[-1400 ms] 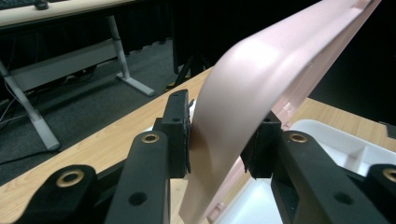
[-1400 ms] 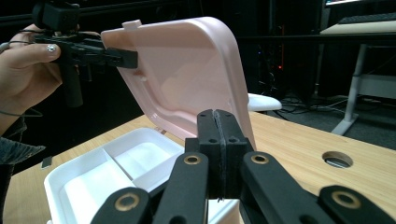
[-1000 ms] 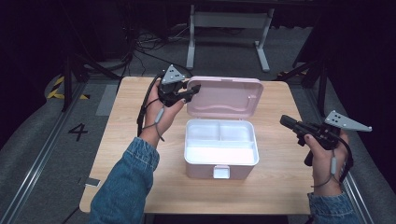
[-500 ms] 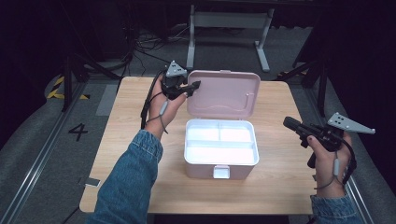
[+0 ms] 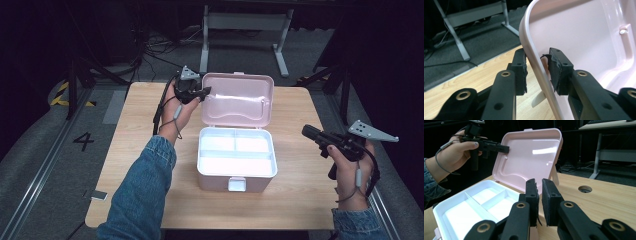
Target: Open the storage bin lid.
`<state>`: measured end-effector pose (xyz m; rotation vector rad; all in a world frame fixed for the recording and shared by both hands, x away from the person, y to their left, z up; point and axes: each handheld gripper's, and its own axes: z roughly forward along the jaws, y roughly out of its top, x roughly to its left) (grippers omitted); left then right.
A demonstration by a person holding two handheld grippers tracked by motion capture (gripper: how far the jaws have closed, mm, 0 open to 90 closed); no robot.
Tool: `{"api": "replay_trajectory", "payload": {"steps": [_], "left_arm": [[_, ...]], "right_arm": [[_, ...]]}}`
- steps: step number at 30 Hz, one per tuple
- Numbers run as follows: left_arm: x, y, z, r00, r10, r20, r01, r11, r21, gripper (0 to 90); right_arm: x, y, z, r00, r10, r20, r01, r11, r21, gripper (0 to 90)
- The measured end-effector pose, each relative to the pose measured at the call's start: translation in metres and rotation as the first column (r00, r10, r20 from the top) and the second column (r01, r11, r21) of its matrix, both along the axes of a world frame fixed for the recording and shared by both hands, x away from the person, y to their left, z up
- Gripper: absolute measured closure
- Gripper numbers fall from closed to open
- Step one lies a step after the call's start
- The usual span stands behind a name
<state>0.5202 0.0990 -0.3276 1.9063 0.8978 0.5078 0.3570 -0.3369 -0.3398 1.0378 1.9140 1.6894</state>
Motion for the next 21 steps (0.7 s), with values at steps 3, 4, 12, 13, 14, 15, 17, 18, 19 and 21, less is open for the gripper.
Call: {"api": "replay_trajectory", "payload": {"steps": [3,4,12,13,14,15,17,18,19,21], "left_arm": [[0.004,0.000,-0.004,0.9999,0.005,-0.010,-0.005,1.0000,0.006,68.5],[0.005,0.000,-0.005,0.9998,0.004,-0.019,-0.004,1.0000,0.006,68.5],[0.014,0.001,-0.013,0.9984,0.000,-0.056,0.001,0.9999,0.015,67.2],[0.014,0.001,-0.014,0.9984,0.001,-0.056,0.000,0.9999,0.017,67.0],[0.015,0.001,-0.015,0.9985,0.002,-0.055,-0.001,0.9997,0.022,66.8],[0.015,0.001,-0.015,0.9982,0.003,-0.059,-0.002,0.9997,0.023,66.5],[0.017,0.000,-0.017,0.9980,0.004,-0.062,-0.003,0.9997,0.026,66.2],[0.017,0.001,-0.017,0.9976,0.005,-0.069,-0.003,0.9995,0.031,66.1],[0.018,0.000,-0.018,0.9977,0.008,-0.067,-0.006,0.9995,0.032,66.1],[0.019,0.000,-0.020,0.9974,0.012,-0.071,-0.009,0.9991,0.041,65.6]], "right_arm": [[0.000,-0.001,0.000,1.0000,-0.002,0.000,0.002,1.0000,0.000,84.3],[0.000,-0.001,0.000,1.0000,-0.001,0.000,0.001,1.0000,-0.001,84.3],[0.001,-0.003,-0.002,1.0000,-0.002,-0.007,0.002,1.0000,-0.001,83.8],[0.001,-0.004,-0.002,1.0000,0.000,-0.010,0.000,1.0000,-0.004,83.7],[0.001,-0.004,-0.002,0.9999,-0.001,-0.010,0.001,1.0000,-0.004,83.7],[0.001,-0.004,-0.002,0.9999,-0.002,-0.011,0.002,1.0000,-0.002,83.7],[0.001,-0.004,-0.002,0.9999,0.000,-0.013,0.000,1.0000,-0.006,83.7],[0.001,-0.004,-0.003,0.9999,0.001,-0.014,-0.001,1.0000,-0.008,83.7],[0.001,-0.004,-0.003,0.9999,0.002,-0.016,-0.002,1.0000,-0.008,83.7],[0.002,-0.004,-0.004,0.9999,0.003,-0.013,-0.003,1.0000,-0.009,83.7]]}}
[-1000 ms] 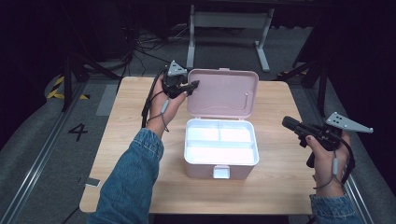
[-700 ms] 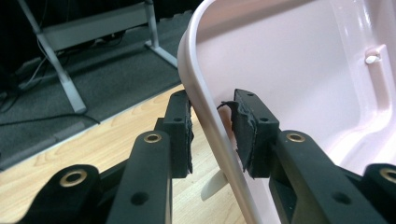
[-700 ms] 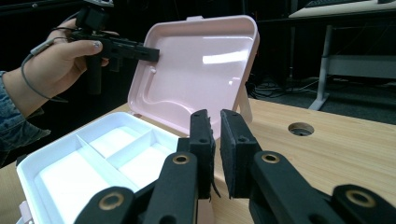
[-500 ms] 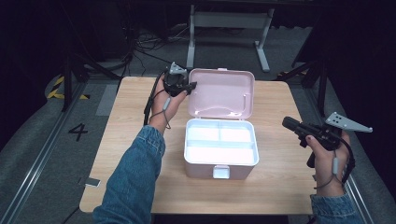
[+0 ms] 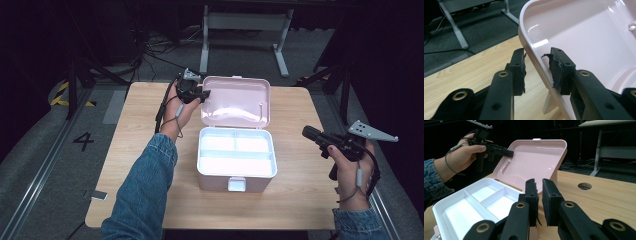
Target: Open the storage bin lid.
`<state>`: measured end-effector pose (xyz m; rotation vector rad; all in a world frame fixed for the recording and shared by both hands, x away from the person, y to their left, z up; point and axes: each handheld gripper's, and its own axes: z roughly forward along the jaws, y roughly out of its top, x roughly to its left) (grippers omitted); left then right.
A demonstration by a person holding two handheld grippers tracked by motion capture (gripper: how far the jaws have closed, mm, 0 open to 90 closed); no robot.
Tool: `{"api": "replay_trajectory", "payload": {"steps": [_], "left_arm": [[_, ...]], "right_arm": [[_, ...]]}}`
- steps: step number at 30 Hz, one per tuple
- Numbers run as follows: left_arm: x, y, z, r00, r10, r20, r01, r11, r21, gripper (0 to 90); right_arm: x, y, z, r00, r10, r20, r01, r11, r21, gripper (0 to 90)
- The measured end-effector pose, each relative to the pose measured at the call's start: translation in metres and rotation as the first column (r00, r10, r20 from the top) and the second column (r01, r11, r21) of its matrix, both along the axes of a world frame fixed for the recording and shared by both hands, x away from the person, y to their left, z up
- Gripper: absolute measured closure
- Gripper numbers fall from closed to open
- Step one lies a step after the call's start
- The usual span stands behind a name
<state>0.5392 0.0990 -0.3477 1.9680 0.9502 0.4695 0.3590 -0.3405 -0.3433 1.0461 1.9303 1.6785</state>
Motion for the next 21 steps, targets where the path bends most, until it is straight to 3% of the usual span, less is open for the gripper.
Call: {"api": "replay_trajectory", "payload": {"steps": [7,12,18,21], "left_arm": [[0.004,-0.003,-0.008,0.9999,0.004,-0.012,-0.003,0.9988,0.049,66.0],[0.008,-0.001,-0.014,0.9984,0.006,-0.056,-0.005,0.9996,0.027,66.7],[0.011,-0.004,-0.018,0.9970,0.018,-0.075,-0.016,0.9994,0.031,66.6],[0.012,-0.003,-0.022,0.9954,0.020,-0.094,-0.020,0.9998,0.007,66.3]], "right_arm": [[0.000,-0.001,-0.001,1.0000,-0.002,-0.009,0.002,1.0000,0.005,83.7],[0.001,-0.002,-0.001,0.9999,-0.003,-0.010,0.003,1.0000,0.007,83.7],[0.002,-0.001,-0.002,0.9999,-0.001,-0.014,0.001,1.0000,0.002,83.6],[0.002,-0.001,-0.003,0.9999,-0.002,-0.017,0.002,1.0000,0.001,83.5]]}}
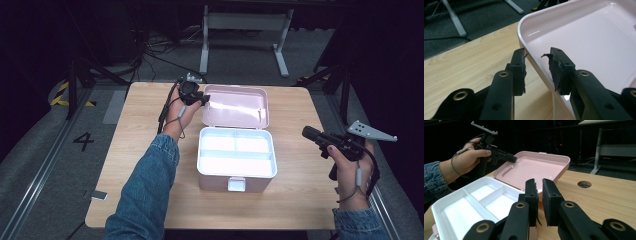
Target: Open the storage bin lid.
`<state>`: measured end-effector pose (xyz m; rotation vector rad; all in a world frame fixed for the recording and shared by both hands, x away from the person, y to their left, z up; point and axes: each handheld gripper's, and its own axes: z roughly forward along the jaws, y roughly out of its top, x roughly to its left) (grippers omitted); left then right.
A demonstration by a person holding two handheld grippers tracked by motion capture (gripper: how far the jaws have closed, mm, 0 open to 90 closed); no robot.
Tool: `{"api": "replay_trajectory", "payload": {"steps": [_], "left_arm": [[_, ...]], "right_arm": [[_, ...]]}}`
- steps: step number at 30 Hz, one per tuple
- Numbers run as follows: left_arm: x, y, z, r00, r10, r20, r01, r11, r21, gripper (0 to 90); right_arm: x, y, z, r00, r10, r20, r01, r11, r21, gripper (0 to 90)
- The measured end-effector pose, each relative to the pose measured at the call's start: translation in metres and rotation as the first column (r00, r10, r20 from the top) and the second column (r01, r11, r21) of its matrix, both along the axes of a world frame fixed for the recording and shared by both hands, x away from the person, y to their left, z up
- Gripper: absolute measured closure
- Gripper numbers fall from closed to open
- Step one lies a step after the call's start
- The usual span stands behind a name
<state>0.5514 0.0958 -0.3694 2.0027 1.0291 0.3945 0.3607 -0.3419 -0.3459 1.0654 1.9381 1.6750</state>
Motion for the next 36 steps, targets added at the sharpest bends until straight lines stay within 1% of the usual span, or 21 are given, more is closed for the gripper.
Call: {"api": "replay_trajectory", "payload": {"steps": [2,3,4,5,6,9,10,11,12,14,17,19,20,23,25,26,30,33,34,35,36], "left_arm": [[0.001,0.000,-0.002,0.9999,0.006,-0.016,-0.006,1.0000,0.003,66.2],[0.001,0.000,-0.002,0.9999,0.006,-0.016,-0.006,1.0000,0.003,65.9],[0.001,-0.001,-0.004,0.9998,0.005,-0.017,-0.005,0.9999,0.015,65.9],[0.001,-0.002,-0.005,0.9998,0.006,-0.022,-0.006,0.9999,0.013,65.4],[0.002,-0.002,-0.007,0.9995,0.006,-0.029,-0.005,0.9997,0.023,64.7],[0.003,-0.002,-0.010,0.9989,0.003,-0.047,-0.003,0.9999,0.016,64.1],[0.004,-0.002,-0.013,0.9974,0.006,-0.072,-0.005,0.9999,0.013,63.0],[0.005,-0.001,-0.015,0.9964,0.004,-0.085,-0.003,0.9999,0.013,62.6],[0.005,-0.001,-0.015,0.9964,0.004,-0.085,-0.003,0.9999,0.013,62.1],[0.006,-0.001,-0.018,0.9937,0.007,-0.112,-0.007,1.0000,0.002,60.9],[0.006,0.000,-0.022,0.9915,-0.003,-0.130,0.002,1.0000,-0.007,59.8],[0.005,0.002,-0.022,0.9915,-0.008,-0.130,0.006,0.9999,-0.015,57.6],[0.005,0.002,-0.021,0.9921,-0.004,-0.125,0.001,0.9997,-0.026,55.6],[0.002,0.005,-0.018,0.9932,0.009,-0.116,-0.013,0.9993,-0.036,47.0],[-0.001,0.008,-0.014,0.9955,0.008,-0.094,-0.010,0.9996,-0.028,42.5],[-0.003,0.009,-0.012,0.9960,0.011,-0.089,-0.014,0.9994,-0.033,41.3],[-0.013,0.014,0.000,0.9987,-0.005,-0.051,0.002,0.9985,-0.054,39.0],[-0.025,0.016,0.011,0.9994,-0.031,-0.014,0.030,0.9985,-0.045,38.6],[-0.025,0.016,0.011,0.9994,-0.031,-0.014,0.030,0.9985,-0.045,38.3],[-0.035,0.017,0.019,0.9987,-0.049,0.014,0.050,0.9978,-0.044,38.1],[-0.040,0.018,0.024,0.9983,-0.054,0.022,0.055,0.9976,-0.044,38.0]], "right_arm": [[0.000,0.000,0.000,1.0000,-0.001,0.001,0.001,1.0000,-0.001,83.5],[0.000,0.000,0.000,1.0000,-0.001,0.001,0.001,1.0000,-0.001,83.5],[0.000,0.000,0.000,1.0000,-0.001,0.000,0.001,1.0000,0.000,83.4],[0.000,0.000,0.000,1.0000,0.000,0.000,0.000,1.0000,0.001,83.4],[0.000,0.000,-0.001,1.0000,0.000,0.000,0.000,1.0000,0.000,83.4],[0.000,0.000,-0.001,1.0000,0.000,-0.002,0.000,1.0000,0.004,83.3],[0.001,0.000,-0.001,1.0000,0.001,-0.004,-0.001,1.0000,0.002,83.0],[0.001,0.000,-0.001,1.0000,0.002,-0.004,-0.002,1.0000,0.002,82.8],[0.001,0.000,-0.001,1.0000,0.002,-0.004,-0.002,1.0000,0.002,82.8],[0.001,0.002,-0.002,0.9999,0.007,-0.007,-0.007,1.0000,0.005,82.5],[0.002,0.002,-0.002,0.9999,0.009,-0.011,-0.008,0.9999,0.007,82.3],[0.002,0.002,-0.002,0.9999,0.010,-0.013,-0.010,0.9999,0.010,82.0],[0.003,0.002,-0.002,0.9999,0.010,-0.013,-0.010,0.9999,0.010,81.8],[0.004,0.004,-0.002,0.9999,0.011,-0.011,-0.011,0.9998,0.014,81.1],[0.006,0.006,-0.002,0.9997,0.016,-0.017,-0.016,0.9997,0.021,80.7],[0.007,0.006,-0.003,0.9996,0.020,-0.018,-0.020,0.9996,0.018,80.5],[0.009,0.010,-0.003,0.9994,0.026,-0.023,-0.025,0.9996,0.014,79.1],[0.011,0.012,-0.004,0.9992,0.031,-0.025,-0.030,0.9994,0.016,78.8],[0.012,0.012,-0.004,0.9992,0.032,-0.024,-0.032,0.9994,0.013,78.7],[0.012,0.014,-0.004,0.9989,0.036,-0.029,-0.036,0.9992,0.017,78.6],[0.013,0.015,-0.004,0.9989,0.038,-0.028,-0.038,0.9992,0.016,78.5]]}}
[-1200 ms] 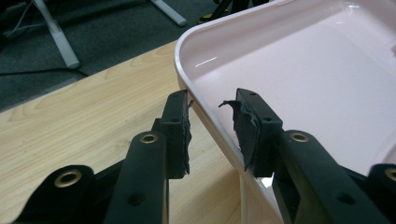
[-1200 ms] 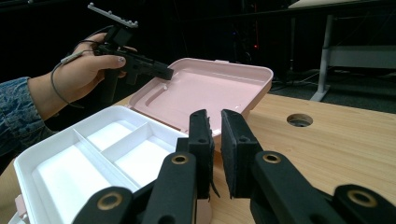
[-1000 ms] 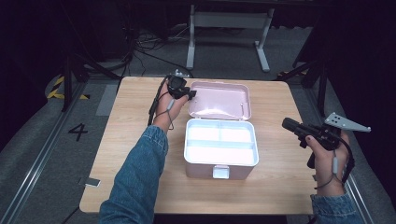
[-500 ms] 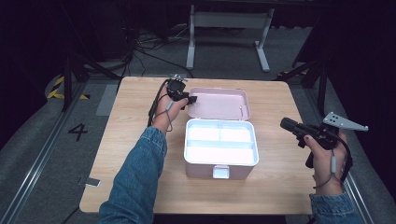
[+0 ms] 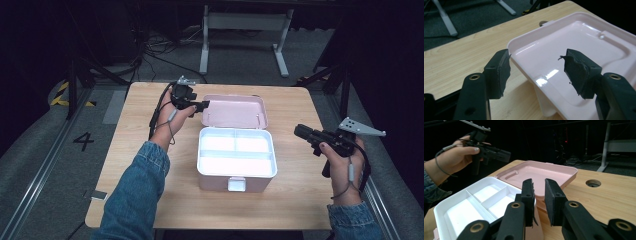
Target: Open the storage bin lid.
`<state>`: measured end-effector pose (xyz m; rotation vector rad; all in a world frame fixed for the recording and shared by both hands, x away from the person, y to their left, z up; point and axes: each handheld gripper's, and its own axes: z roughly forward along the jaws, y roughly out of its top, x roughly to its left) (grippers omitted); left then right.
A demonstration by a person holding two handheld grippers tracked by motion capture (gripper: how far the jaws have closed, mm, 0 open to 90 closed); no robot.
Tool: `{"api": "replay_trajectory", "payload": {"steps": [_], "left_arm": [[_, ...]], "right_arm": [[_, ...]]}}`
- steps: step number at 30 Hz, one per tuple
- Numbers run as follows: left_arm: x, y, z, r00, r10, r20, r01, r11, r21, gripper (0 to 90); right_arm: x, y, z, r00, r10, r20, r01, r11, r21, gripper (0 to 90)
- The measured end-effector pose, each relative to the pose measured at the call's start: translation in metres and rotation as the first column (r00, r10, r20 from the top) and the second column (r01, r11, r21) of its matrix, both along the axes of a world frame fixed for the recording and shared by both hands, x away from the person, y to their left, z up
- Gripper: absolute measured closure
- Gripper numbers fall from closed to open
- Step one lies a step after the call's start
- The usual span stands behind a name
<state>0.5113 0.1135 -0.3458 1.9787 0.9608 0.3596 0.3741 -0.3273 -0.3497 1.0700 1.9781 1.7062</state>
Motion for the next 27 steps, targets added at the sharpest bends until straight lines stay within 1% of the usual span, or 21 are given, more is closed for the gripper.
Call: {"api": "replay_trajectory", "payload": {"steps": [2,3,4,6,7,8,9,10,11,12,13,16,18,20,21,23,24,26,27], "left_arm": [[-0.009,0.001,0.008,0.9996,-0.016,0.025,0.016,0.9999,0.004,37.5],[-0.014,0.002,0.013,0.9993,-0.024,0.029,0.024,0.9997,0.009,37.2],[-0.021,0.003,0.018,0.9984,-0.036,0.043,0.035,0.9993,0.007,36.8],[-0.031,0.004,0.024,0.9967,-0.046,0.067,0.045,0.9989,0.009,36.3],[-0.038,0.005,0.029,0.9963,-0.048,0.071,0.048,0.9988,0.007,35.8],[-0.038,0.005,0.029,0.9963,-0.048,0.071,0.048,0.9988,0.007,35.3],[-0.043,0.006,0.032,0.9946,-0.061,0.085,0.060,0.9981,0.013,35.0],[-0.054,0.009,0.039,0.9925,-0.071,0.099,0.070,0.9974,0.015,34.8],[-0.059,0.010,0.041,0.9922,-0.072,0.102,0.071,0.9974,0.014,34.3],[-0.064,0.014,0.045,0.9903,-0.079,0.114,0.077,0.9968,0.021,34.1],[-0.064,0.014,0.045,0.9903,-0.079,0.114,0.077,0.9968,0.021,33.9],[-0.081,0.024,0.053,0.9877,-0.083,0.132,0.082,0.9965,0.013,33.2],[-0.090,0.031,0.055,0.9861,-0.088,0.141,0.087,0.9961,0.014,32.9],[-0.099,0.038,0.056,0.9852,-0.088,0.147,0.087,0.9961,0.010,32.7],[-0.103,0.042,0.057,0.9843,-0.090,0.152,0.089,0.9959,0.015,32.5],[-0.112,0.049,0.056,0.9856,-0.094,0.140,0.095,0.9955,0.000,31.9],[-0.115,0.052,0.055,0.9855,-0.095,0.141,0.097,0.9952,-0.009,31.6],[-0.125,0.059,0.053,0.9862,-0.098,0.134,0.105,0.9933,-0.047,31.2],[-0.129,0.061,0.051,0.9859,-0.094,0.138,0.102,0.9934,-0.053,31.1]], "right_arm": [[0.002,0.001,0.000,1.0000,0.006,0.001,-0.006,1.0000,-0.001,78.1],[0.003,0.003,0.000,1.0000,0.009,-0.003,-0.009,1.0000,0.000,77.9],[0.004,0.004,0.000,0.9999,0.013,-0.006,-0.013,0.9999,0.004,77.6],[0.007,0.006,0.001,0.9997,0.022,-0.003,-0.022,0.9997,-0.003,76.9],[0.009,0.008,0.001,0.9997,0.024,-0.004,-0.024,0.9997,-0.003,76.8],[0.011,0.009,0.001,0.9995,0.030,-0.006,-0.030,0.9996,-0.001,76.4],[0.012,0.011,0.002,0.9993,0.036,-0.009,-0.036,0.9994,-0.002,75.9],[0.014,0.013,0.002,0.9992,0.040,-0.008,-0.040,0.9992,-0.003,75.2],[0.016,0.014,0.002,0.9989,0.046,-0.009,-0.046,0.9989,-0.004,74.7],[0.017,0.015,0.003,0.9988,0.047,-0.012,-0.047,0.9989,-0.006,74.4],[0.017,0.015,0.003,0.9988,0.047,-0.012,-0.047,0.9989,-0.006,74.4],[0.023,0.018,0.002,0.9980,0.059,-0.024,-0.059,0.9982,-0.012,73.1],[0.026,0.018,0.001,0.9972,0.065,-0.037,-0.065,0.9979,-0.002,72.5],[0.028,0.017,0.002,0.9969,0.067,-0.041,-0.068,0.9977,-0.007,71.3],[0.028,0.015,0.002,0.9969,0.067,-0.042,-0.067,0.9977,-0.007,70.9],[0.028,0.012,0.004,0.9973,0.059,-0.044,-0.059,0.9982,-0.001,68.9],[0.029,0.009,0.005,0.9971,0.055,-0.053,-0.055,0.9985,-0.006,66.6],[0.029,0.004,0.005,0.9961,0.056,-0.069,-0.056,0.9984,-0.008,64.7],[0.029,0.001,0.005,0.9958,0.052,-0.075,-0.053,0.9986,-0.007,63.0]]}}
